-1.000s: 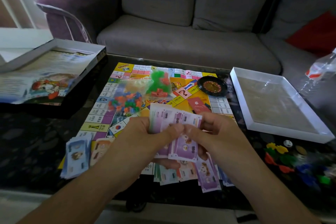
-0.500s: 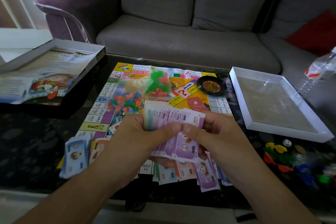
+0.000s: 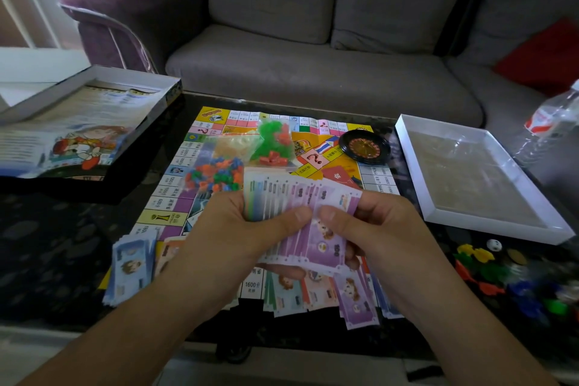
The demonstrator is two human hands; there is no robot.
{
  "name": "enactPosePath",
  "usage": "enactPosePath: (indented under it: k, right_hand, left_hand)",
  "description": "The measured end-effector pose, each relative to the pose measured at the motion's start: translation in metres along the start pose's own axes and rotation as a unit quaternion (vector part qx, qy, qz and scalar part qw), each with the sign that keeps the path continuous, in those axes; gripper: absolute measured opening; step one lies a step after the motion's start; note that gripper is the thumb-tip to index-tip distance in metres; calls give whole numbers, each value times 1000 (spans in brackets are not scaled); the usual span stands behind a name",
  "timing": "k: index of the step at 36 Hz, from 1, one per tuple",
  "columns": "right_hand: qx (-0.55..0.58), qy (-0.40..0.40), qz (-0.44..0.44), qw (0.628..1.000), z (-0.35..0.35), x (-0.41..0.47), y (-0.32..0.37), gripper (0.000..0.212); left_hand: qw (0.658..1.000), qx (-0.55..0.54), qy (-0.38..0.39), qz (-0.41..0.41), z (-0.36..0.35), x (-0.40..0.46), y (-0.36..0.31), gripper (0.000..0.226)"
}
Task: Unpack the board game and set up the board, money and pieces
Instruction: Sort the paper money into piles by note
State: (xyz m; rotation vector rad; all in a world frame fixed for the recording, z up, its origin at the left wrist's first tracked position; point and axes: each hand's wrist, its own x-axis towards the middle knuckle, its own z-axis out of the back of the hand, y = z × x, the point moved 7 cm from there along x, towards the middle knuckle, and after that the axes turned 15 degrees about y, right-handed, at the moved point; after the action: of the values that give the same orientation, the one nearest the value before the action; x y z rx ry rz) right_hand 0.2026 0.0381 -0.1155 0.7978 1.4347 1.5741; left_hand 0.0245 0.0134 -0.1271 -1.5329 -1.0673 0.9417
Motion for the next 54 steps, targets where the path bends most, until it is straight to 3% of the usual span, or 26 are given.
enactPosePath:
  k: [3, 7, 14, 17, 20, 23, 27, 32, 39, 44, 50, 54]
  right_hand:
    - [-13, -15, -8, 1000, 4, 0, 1, 8]
    - [-14, -24, -17, 999, 9, -1, 2, 10]
    - [-23, -23, -8, 999, 11, -1, 2, 22]
    - [13, -10, -14, 1000, 9, 1, -2, 24]
    - [67, 0, -14, 998, 6, 3, -10, 11]
    - [109, 1, -25, 994, 6, 4, -18, 28]
    - [126, 6, -34, 991, 3, 5, -23, 31]
    - [54, -6, -34, 998, 3, 4, -21, 10]
    - [-21, -32, -38, 999, 7, 0, -8, 17]
    - [-52, -39, -30, 997, 12, -2, 1, 25]
    - [-157, -11, -29, 987, -2, -1, 4, 13]
    - [-148, -4, -26, 989, -5, -2, 6, 16]
  left_hand:
    - [999, -42, -10, 8, 3, 0, 2, 27]
    - [997, -74, -2, 9, 2, 0, 1, 25]
    - [999, -39, 9, 0, 2, 1, 1, 28]
    - [999, -42, 22, -2, 0, 1, 1, 26]
    - [999, -40, 29, -1, 0, 1, 2, 28]
    - [999, -34, 26, 4, 1, 1, 2, 27]
    - [1000, 5, 7, 7, 1, 0, 0, 21]
    - [995, 91, -31, 16, 4, -1, -2, 18]
    - [979, 189, -80, 16, 9, -6, -8, 14]
    - [979, 182, -85, 21, 9, -5, -9, 11]
    - [982, 180, -48, 26, 3, -4, -8, 9]
    - [986, 166, -22, 22, 0, -3, -6, 12]
